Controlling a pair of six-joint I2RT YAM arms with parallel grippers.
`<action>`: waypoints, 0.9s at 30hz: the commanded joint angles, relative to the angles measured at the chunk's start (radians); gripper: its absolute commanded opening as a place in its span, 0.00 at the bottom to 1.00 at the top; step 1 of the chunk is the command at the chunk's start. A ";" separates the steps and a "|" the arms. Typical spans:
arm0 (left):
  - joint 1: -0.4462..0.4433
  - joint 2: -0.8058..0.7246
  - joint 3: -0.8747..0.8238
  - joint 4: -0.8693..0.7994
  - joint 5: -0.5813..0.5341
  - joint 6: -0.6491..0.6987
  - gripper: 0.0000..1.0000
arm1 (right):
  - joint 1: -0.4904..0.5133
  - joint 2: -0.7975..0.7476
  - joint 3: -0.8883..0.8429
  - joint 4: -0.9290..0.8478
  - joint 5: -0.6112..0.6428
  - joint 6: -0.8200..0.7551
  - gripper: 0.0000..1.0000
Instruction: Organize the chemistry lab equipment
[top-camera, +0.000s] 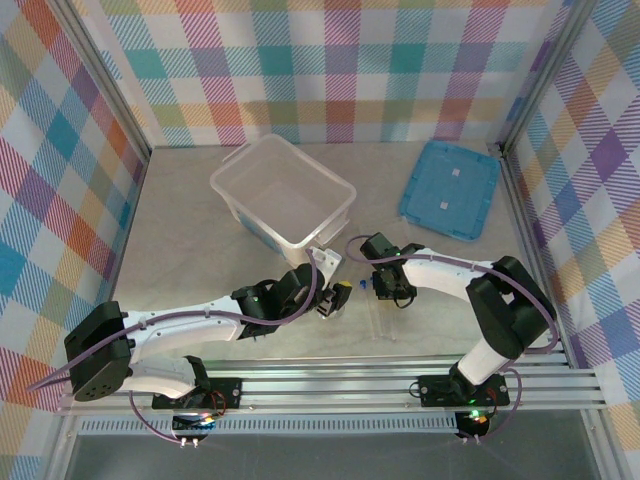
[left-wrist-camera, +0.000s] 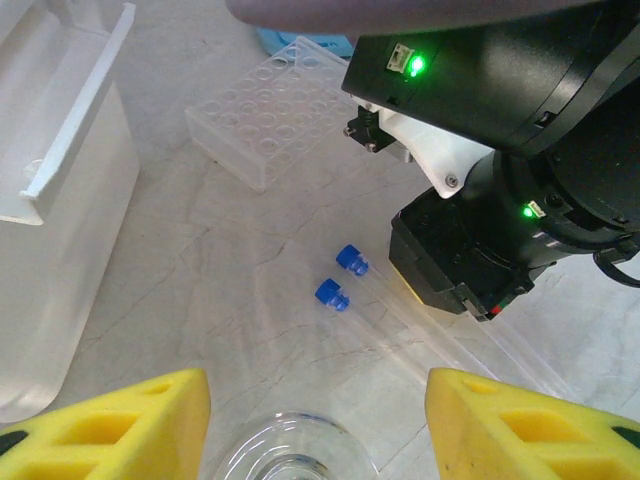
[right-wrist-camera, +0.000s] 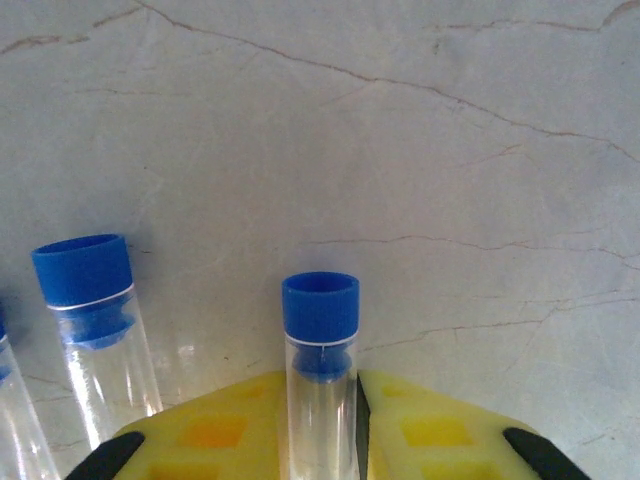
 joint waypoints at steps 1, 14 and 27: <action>-0.010 -0.016 0.015 0.022 0.006 0.008 0.59 | 0.005 0.045 -0.007 -0.005 -0.005 0.024 0.23; -0.010 0.004 0.036 0.014 0.020 0.015 0.60 | 0.004 0.014 -0.024 -0.010 0.014 0.039 0.14; -0.009 0.051 0.090 0.002 0.033 0.010 0.61 | 0.002 -0.156 -0.044 -0.051 0.065 0.055 0.11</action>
